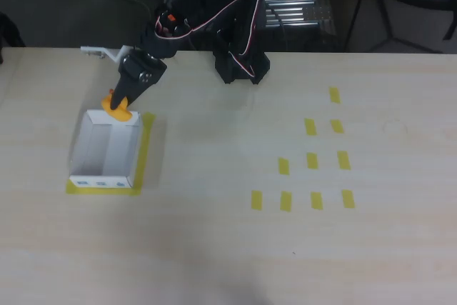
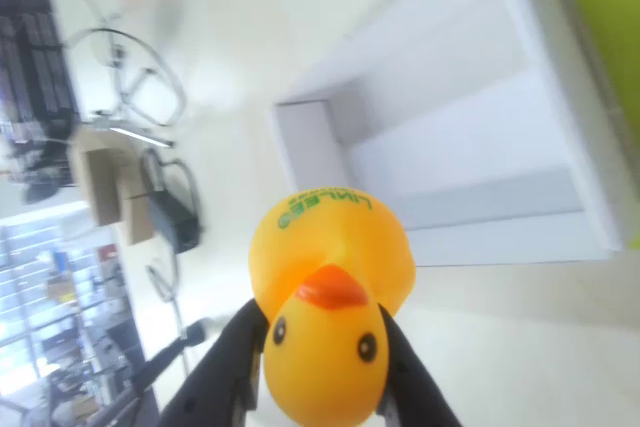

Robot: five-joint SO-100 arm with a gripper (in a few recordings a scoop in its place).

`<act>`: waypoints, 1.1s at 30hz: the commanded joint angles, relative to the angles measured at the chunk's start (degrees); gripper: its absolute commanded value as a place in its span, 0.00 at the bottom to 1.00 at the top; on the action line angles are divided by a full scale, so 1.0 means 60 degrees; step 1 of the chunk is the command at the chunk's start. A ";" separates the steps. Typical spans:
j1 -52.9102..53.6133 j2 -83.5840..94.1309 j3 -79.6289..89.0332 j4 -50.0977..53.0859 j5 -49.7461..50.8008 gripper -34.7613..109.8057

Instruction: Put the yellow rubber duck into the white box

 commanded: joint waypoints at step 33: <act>0.0571 -0.3706 -0.5566 0.2520 0.0615 0.24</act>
